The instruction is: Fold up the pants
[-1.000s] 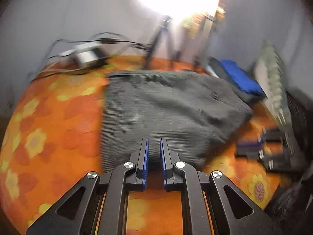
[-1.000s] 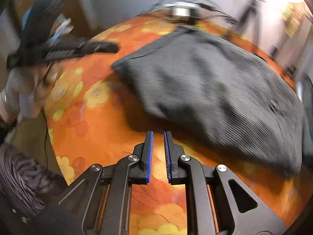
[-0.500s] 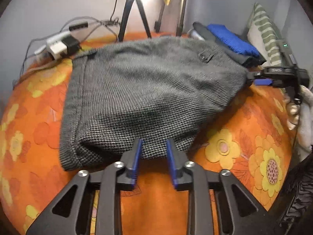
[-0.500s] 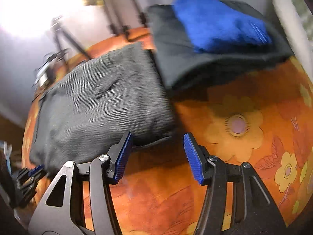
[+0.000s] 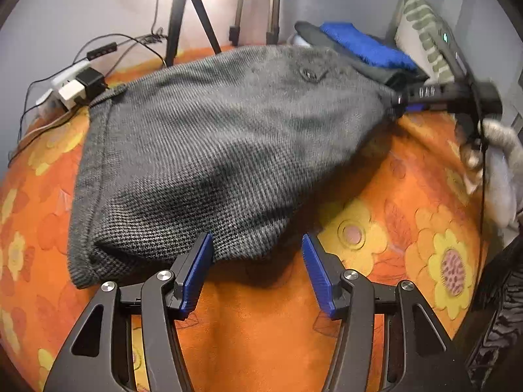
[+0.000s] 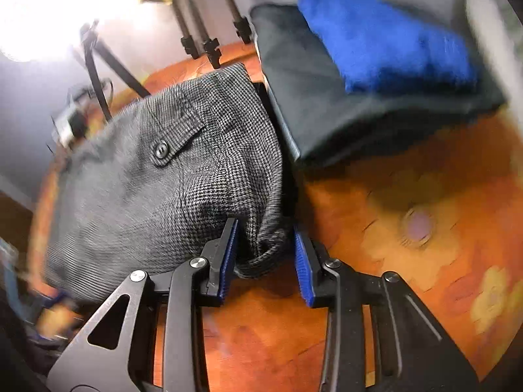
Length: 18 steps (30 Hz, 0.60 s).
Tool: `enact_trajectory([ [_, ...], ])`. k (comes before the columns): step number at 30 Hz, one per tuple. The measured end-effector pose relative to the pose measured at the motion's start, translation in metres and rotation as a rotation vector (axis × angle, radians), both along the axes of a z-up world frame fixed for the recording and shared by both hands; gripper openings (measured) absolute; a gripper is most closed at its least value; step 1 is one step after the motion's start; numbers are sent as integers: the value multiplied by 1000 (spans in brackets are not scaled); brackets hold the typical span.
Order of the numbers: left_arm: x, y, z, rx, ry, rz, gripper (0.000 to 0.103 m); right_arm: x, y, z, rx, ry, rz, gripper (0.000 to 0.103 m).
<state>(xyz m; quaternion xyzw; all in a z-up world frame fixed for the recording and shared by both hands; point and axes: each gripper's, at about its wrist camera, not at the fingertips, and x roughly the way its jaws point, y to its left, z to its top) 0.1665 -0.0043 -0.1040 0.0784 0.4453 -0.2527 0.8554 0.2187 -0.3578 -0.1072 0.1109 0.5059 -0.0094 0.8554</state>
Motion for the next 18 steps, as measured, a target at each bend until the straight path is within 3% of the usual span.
enact_trajectory([
  [3,6,2,21,-40,-40,33,56,-4,-9,2,70,3,-17,40],
  [5,11,-3,34,-42,-77,46,56,-9,-23,5,163,-4,-57,53],
  [9,34,-27,46,-21,-116,64,55,-19,-41,4,278,-10,-132,55],
  [11,50,-46,42,20,-122,58,49,-23,-41,0,291,-3,-140,55],
  [13,64,-58,36,37,-111,58,29,-29,-40,-4,312,8,-150,55],
  [15,74,-65,29,35,-93,66,21,-32,-43,-8,358,15,-167,55],
  [18,83,-73,14,44,-60,60,16,-35,-47,-14,417,23,-185,55],
])
